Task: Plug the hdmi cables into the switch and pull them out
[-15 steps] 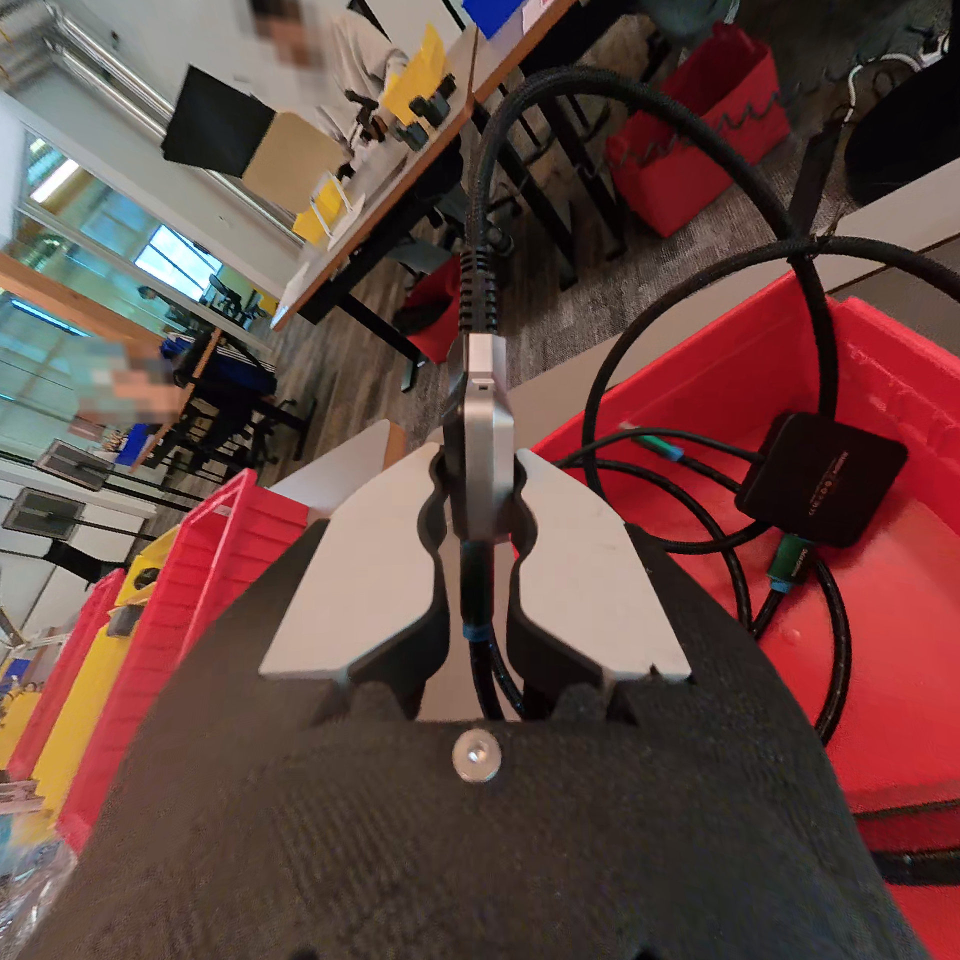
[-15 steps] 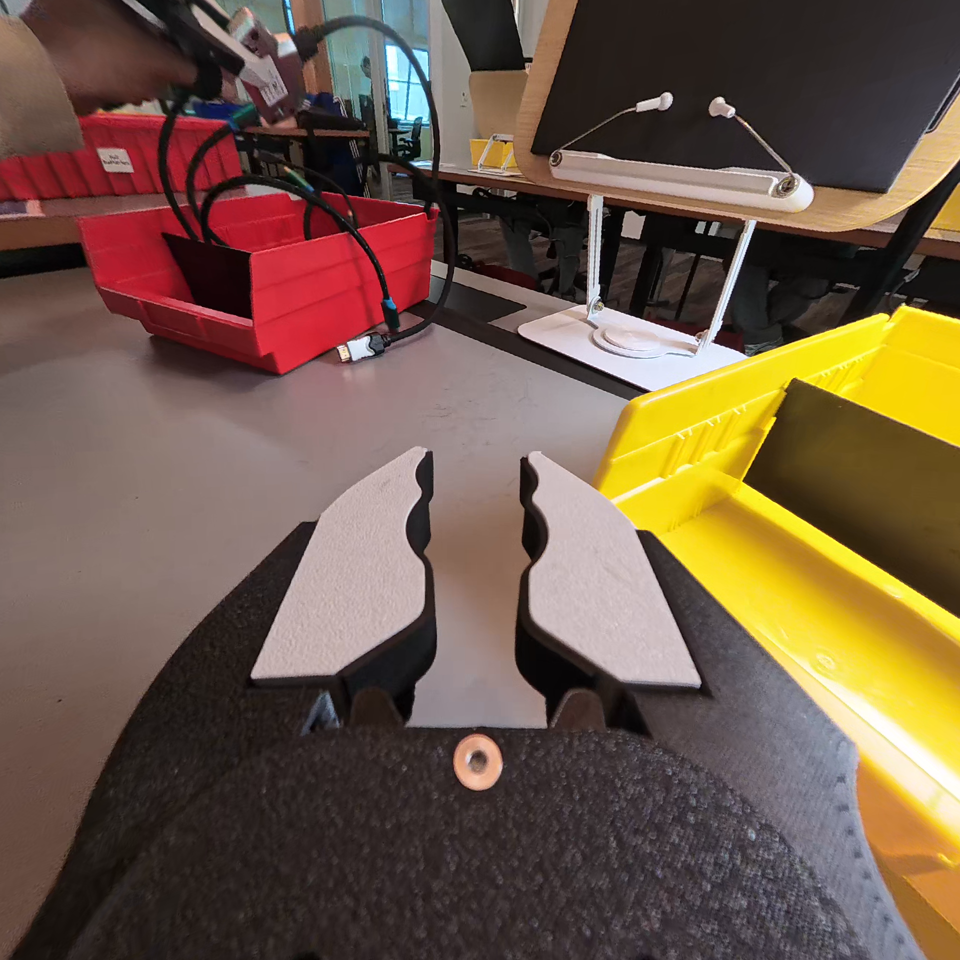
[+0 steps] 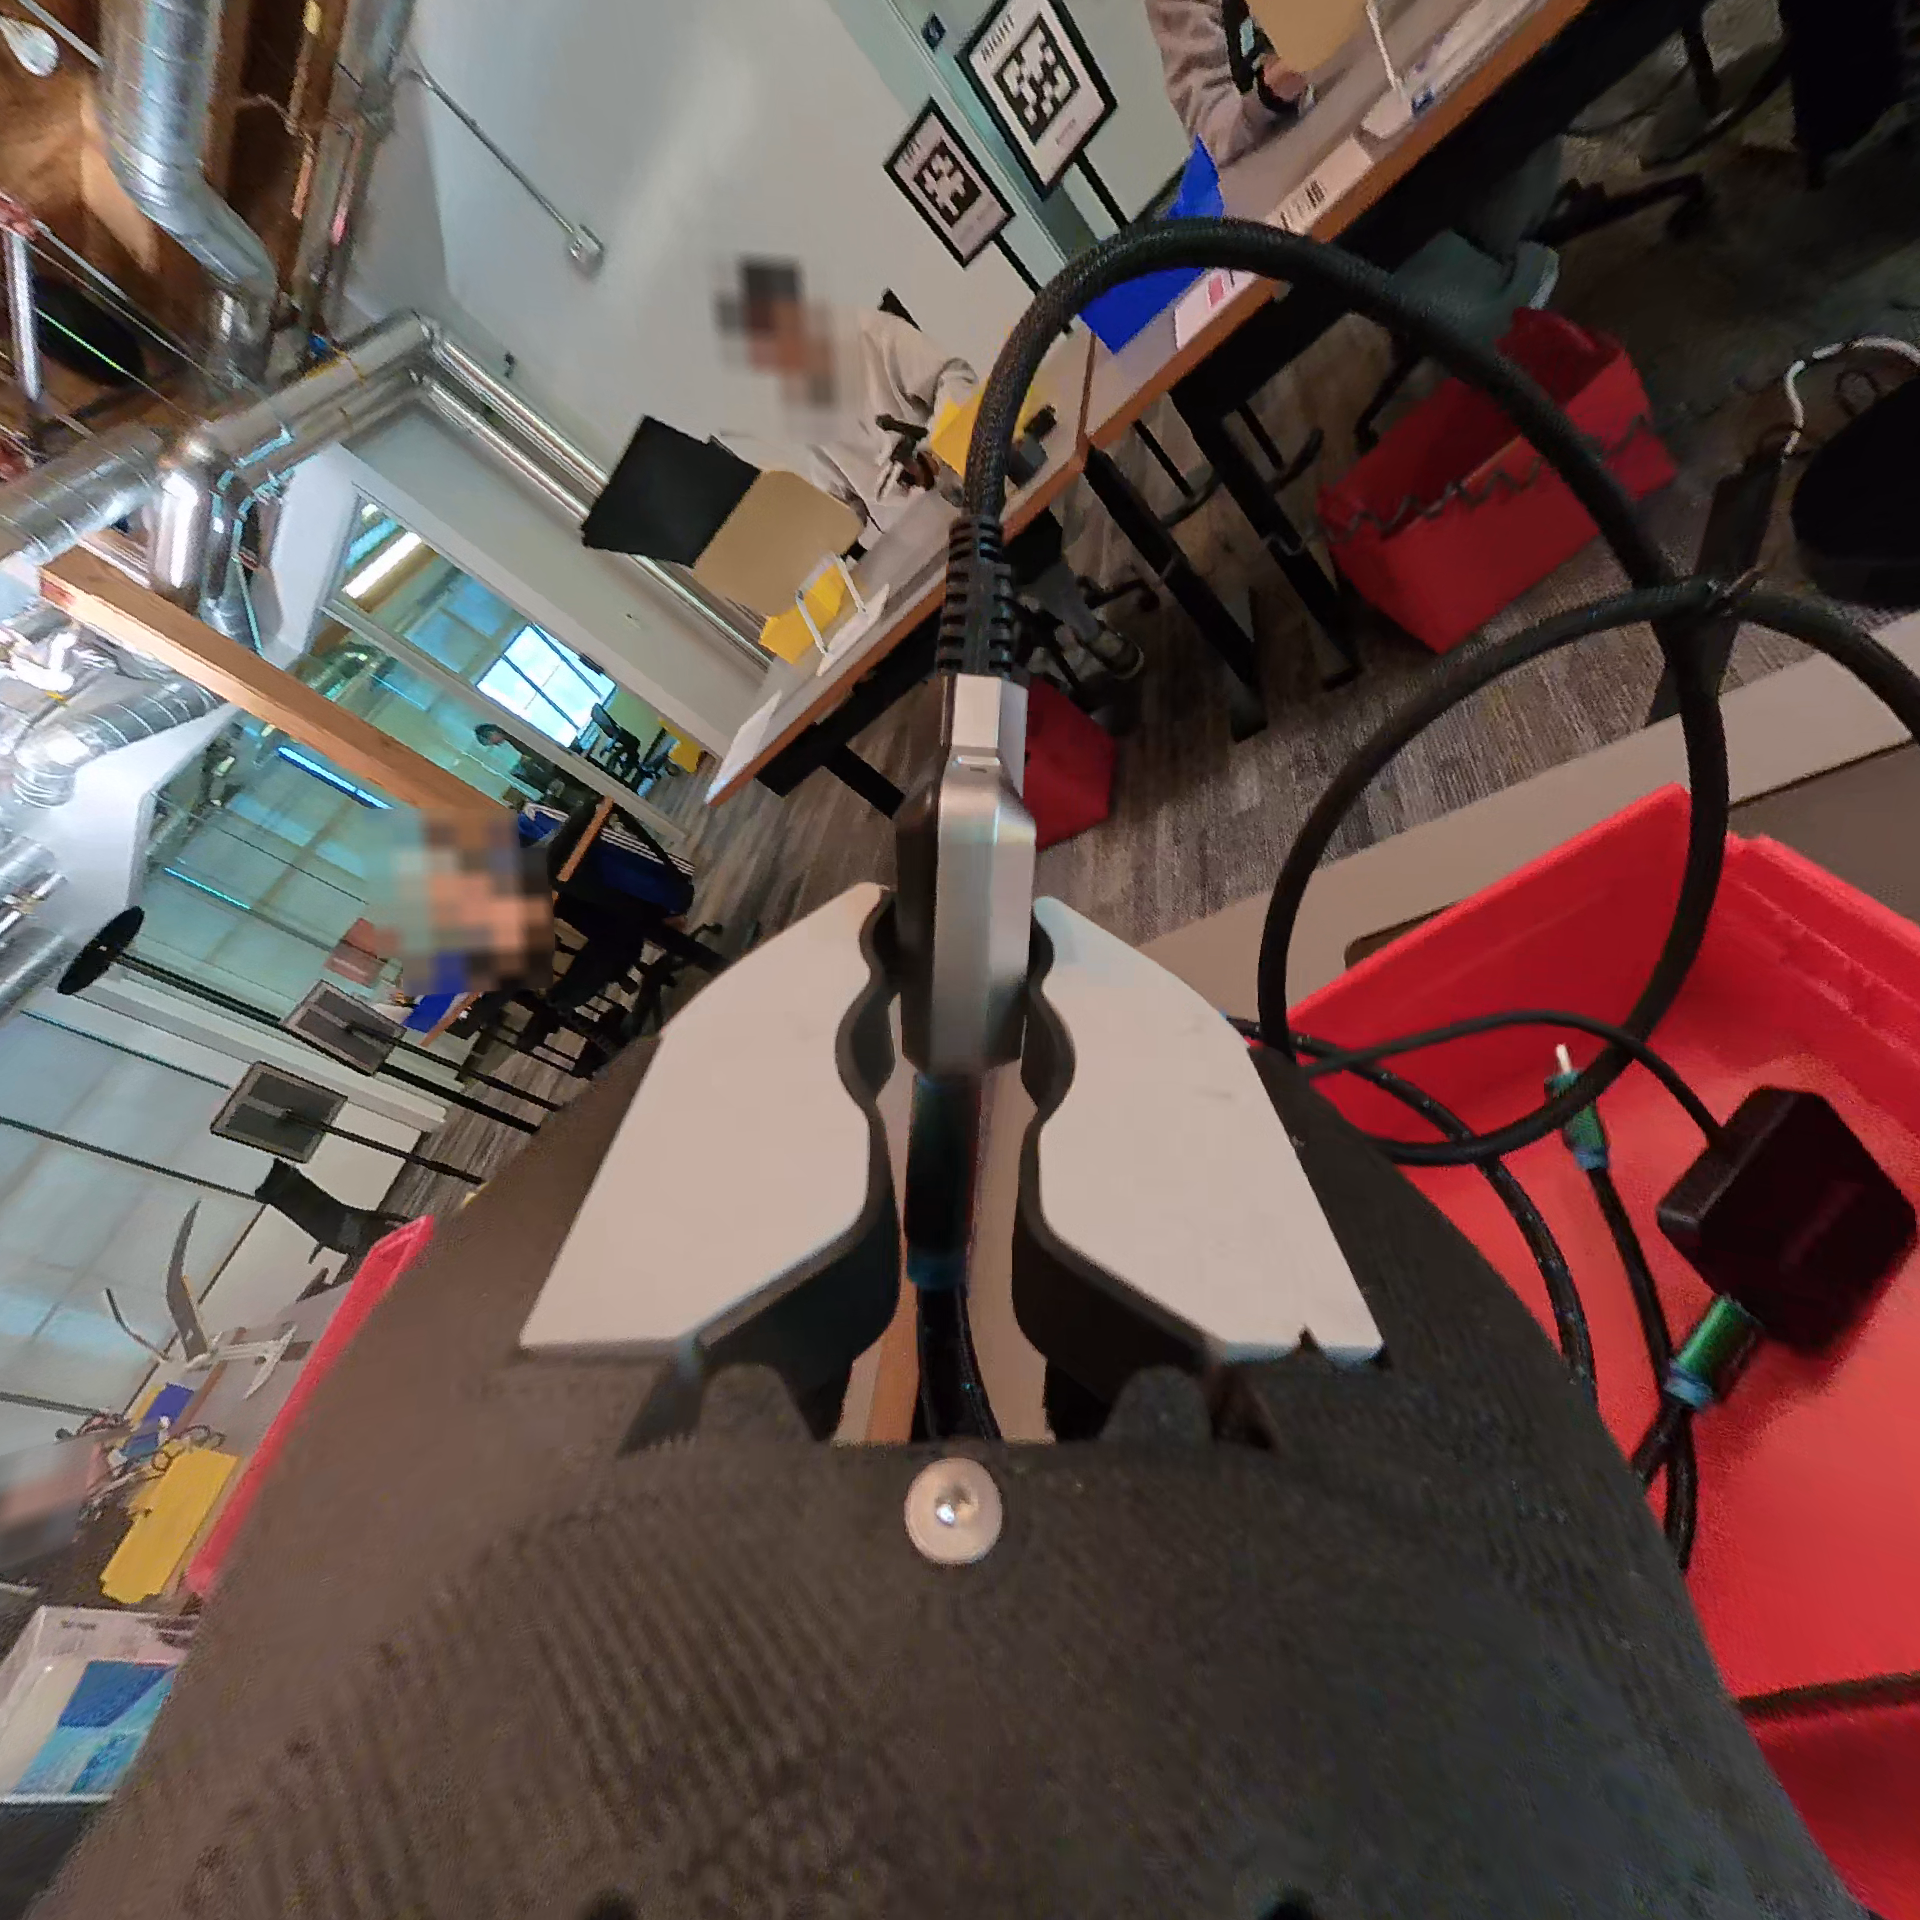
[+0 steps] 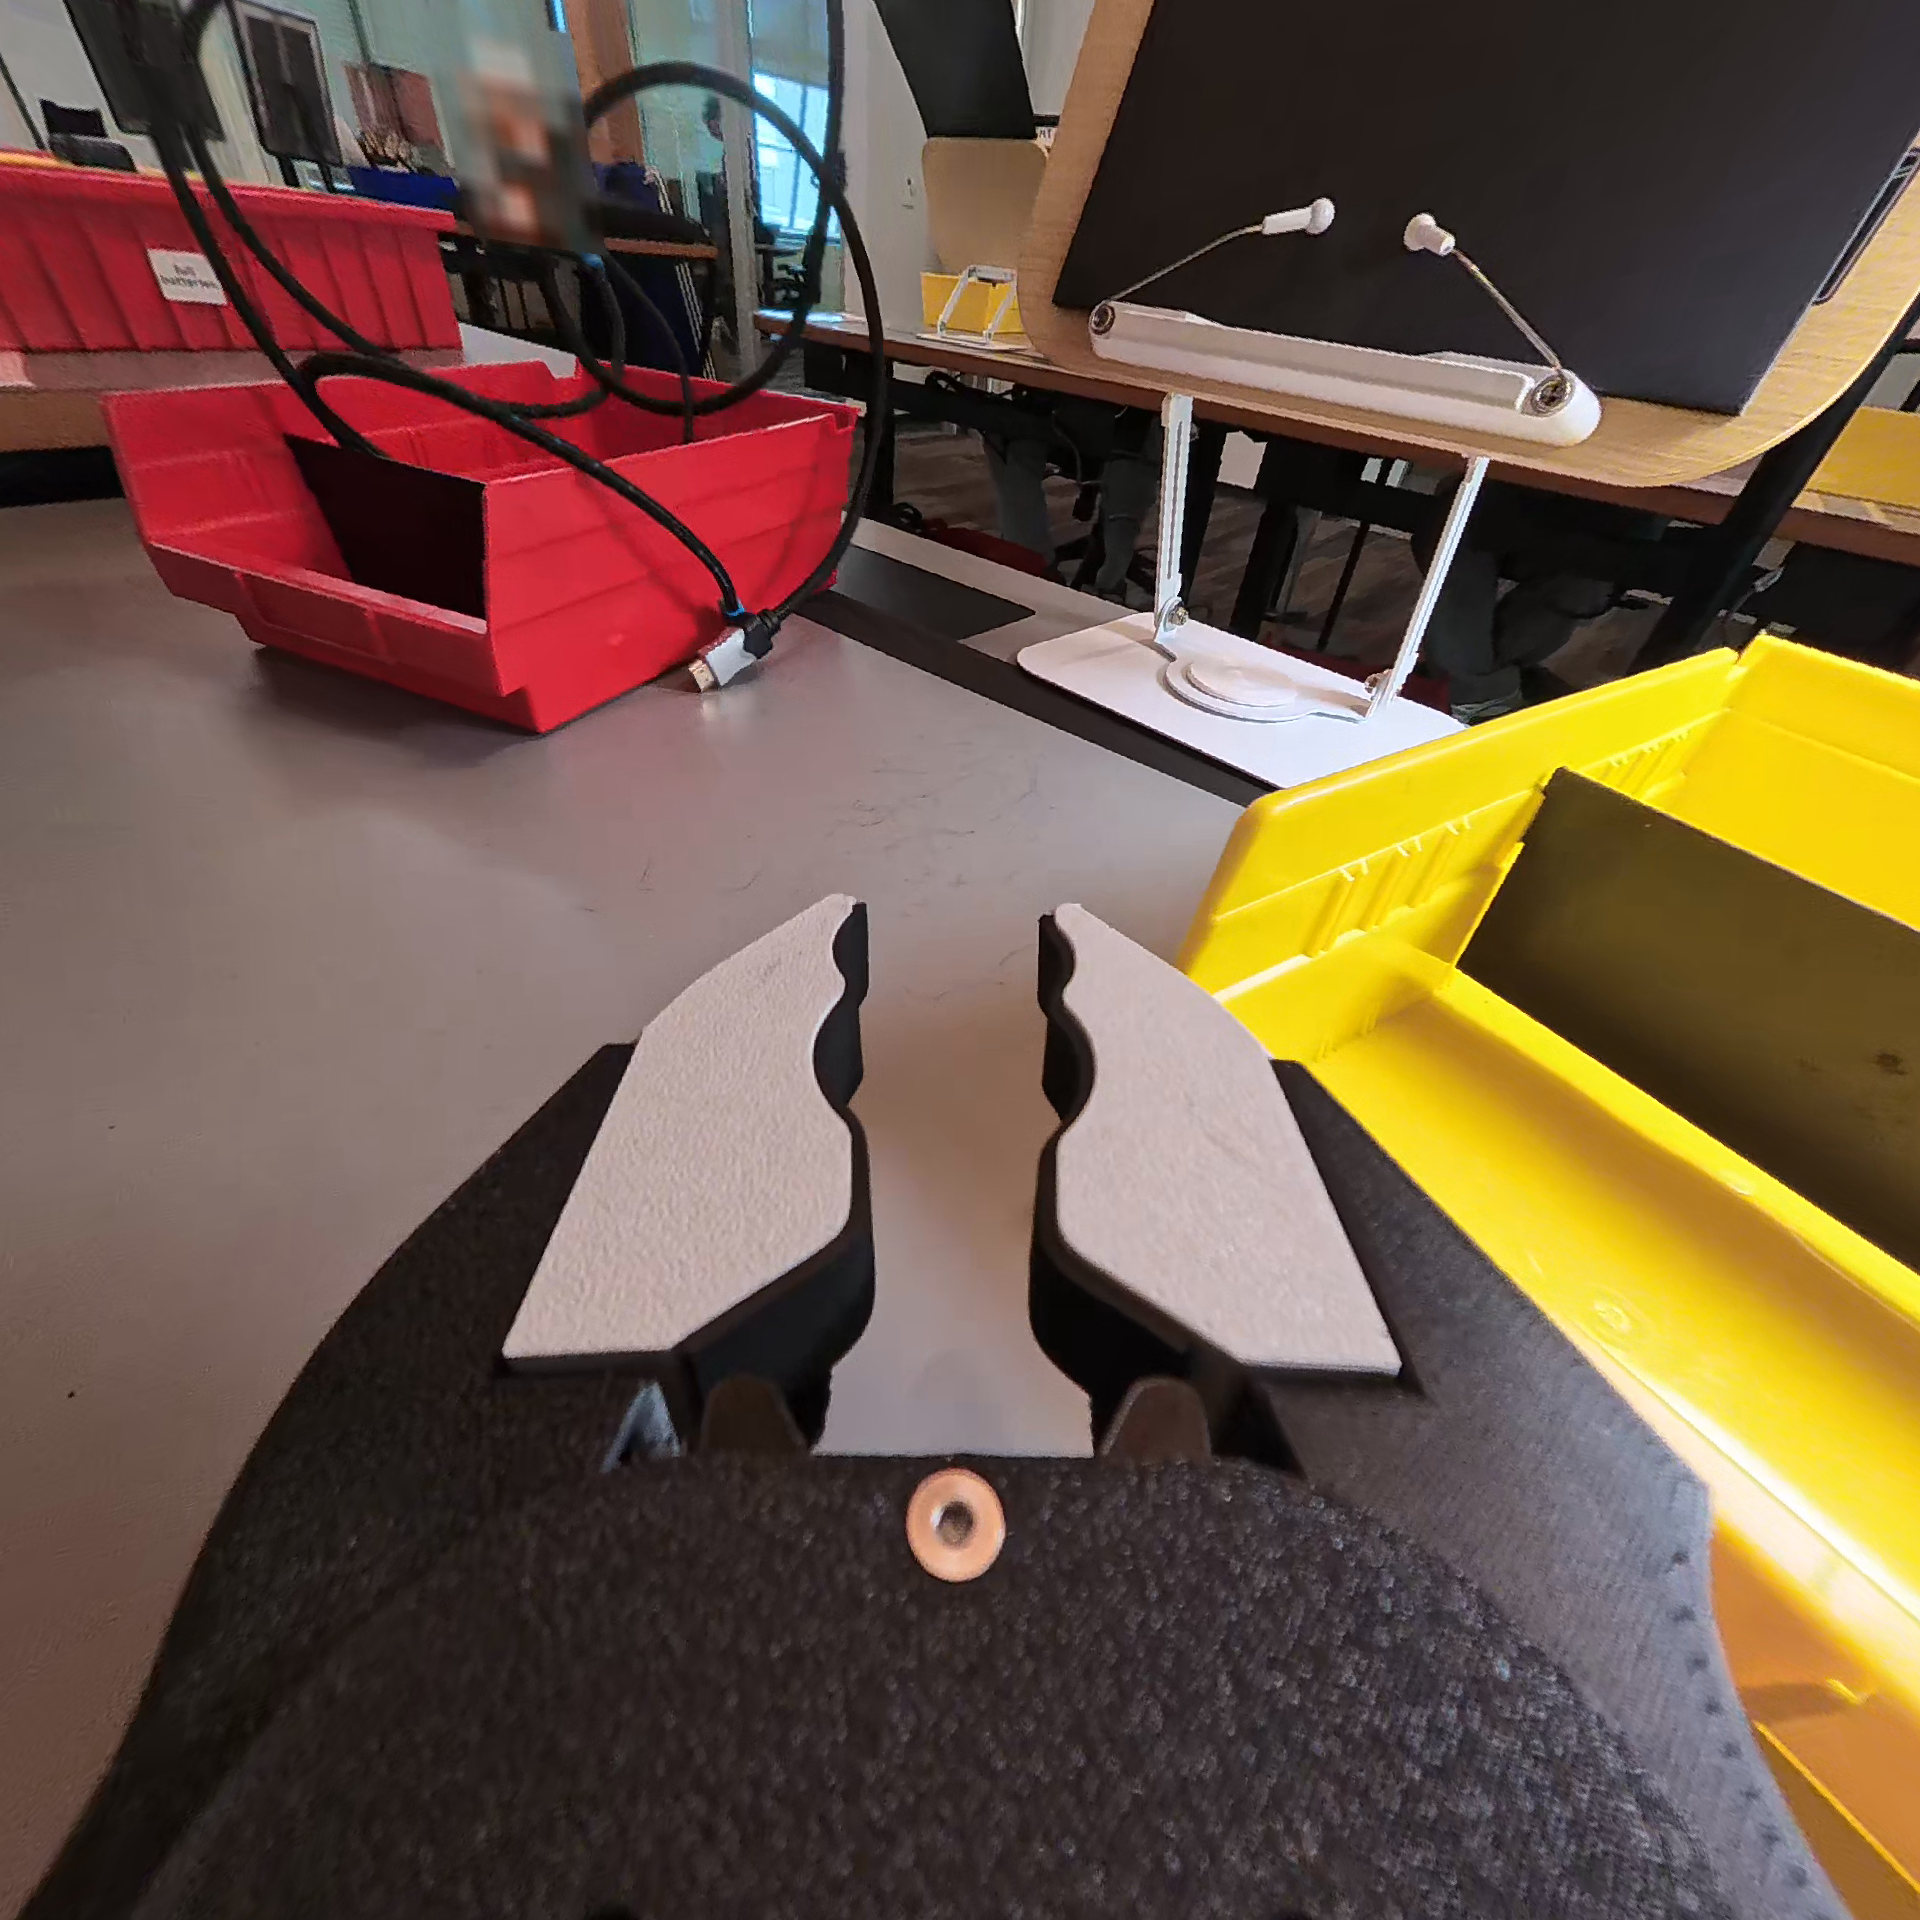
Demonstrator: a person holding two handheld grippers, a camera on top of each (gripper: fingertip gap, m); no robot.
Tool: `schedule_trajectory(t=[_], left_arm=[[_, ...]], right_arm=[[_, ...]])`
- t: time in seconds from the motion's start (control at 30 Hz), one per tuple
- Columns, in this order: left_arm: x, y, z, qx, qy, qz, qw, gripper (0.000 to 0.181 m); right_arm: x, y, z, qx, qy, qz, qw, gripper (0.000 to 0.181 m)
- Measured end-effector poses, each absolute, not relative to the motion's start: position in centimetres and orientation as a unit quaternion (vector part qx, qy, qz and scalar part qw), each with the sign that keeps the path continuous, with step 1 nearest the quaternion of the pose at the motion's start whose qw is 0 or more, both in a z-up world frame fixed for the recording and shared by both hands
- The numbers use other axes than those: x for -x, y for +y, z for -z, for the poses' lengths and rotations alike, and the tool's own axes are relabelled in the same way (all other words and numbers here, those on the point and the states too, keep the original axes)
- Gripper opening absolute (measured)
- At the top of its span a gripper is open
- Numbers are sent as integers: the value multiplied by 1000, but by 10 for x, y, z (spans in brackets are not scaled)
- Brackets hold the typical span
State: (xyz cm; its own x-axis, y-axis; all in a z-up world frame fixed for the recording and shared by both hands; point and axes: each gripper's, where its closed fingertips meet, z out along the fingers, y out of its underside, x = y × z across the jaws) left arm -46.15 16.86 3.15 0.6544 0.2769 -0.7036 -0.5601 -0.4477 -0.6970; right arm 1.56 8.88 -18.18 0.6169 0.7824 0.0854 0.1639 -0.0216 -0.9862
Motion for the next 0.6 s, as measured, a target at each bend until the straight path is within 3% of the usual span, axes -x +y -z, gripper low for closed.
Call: schedule_trajectory(t=[0.37,0.6], left_arm=[[413,128,-149,668,114,-403,615,22],[334,98,-192,619,168,-364,675,22]], right_arm=[[-13,90,166,651,-353,-266,617,31],[10,67,48,559,-346,-335,675,31]])
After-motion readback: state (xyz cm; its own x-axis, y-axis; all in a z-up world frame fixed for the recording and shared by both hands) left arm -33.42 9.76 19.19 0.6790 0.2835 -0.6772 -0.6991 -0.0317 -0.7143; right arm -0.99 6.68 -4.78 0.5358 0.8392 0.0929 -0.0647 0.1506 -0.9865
